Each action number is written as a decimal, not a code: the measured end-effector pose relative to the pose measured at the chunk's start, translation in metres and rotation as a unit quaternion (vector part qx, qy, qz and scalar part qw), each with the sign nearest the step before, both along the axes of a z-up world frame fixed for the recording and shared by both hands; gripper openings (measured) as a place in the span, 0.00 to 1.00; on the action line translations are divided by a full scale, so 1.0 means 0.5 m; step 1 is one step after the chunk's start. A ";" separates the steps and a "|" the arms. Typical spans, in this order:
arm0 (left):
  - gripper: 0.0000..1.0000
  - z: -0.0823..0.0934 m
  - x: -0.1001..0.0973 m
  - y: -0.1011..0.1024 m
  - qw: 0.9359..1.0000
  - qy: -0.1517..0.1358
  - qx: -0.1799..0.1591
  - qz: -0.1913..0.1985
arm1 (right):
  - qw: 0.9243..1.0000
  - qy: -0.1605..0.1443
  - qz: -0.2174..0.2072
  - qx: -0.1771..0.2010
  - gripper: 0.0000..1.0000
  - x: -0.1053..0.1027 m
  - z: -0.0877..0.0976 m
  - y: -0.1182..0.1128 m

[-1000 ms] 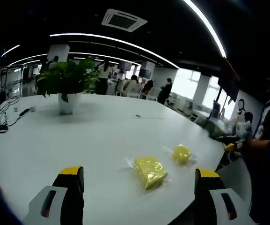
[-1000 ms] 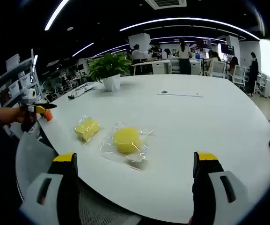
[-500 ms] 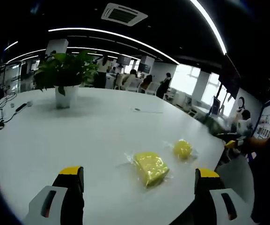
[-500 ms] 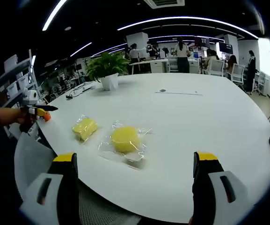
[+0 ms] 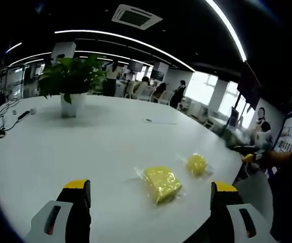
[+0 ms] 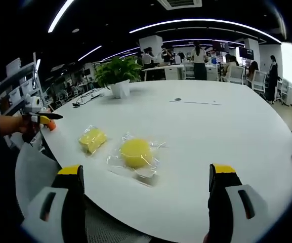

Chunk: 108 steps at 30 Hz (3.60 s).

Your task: Compare the silicone blocks by pressing each to a similar depth, holding the contact briefly, and releasing to observe deformation and rebound differences across the visible hardness samples.

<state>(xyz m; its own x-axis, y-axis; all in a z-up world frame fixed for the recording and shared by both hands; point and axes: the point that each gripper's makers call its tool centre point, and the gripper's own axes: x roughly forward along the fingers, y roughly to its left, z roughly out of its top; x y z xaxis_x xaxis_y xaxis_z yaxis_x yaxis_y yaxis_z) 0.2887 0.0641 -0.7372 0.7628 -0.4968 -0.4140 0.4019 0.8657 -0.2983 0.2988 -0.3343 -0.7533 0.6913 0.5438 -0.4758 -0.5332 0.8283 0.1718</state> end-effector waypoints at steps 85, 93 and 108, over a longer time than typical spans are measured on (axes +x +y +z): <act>0.08 -0.200 0.191 -0.104 0.944 0.253 -0.210 0.016 | 1.000 -0.015 0.006 0.004 0.96 -0.009 0.018 0.028; 0.01 -0.196 0.166 -0.133 0.943 0.258 -0.211 -0.023 | 1.000 -0.024 -0.003 0.009 0.96 0.008 0.031 0.025; 0.00 -0.207 0.164 -0.151 0.936 0.266 -0.228 -0.020 | 1.000 -0.022 -0.011 0.007 0.96 -0.001 0.030 0.002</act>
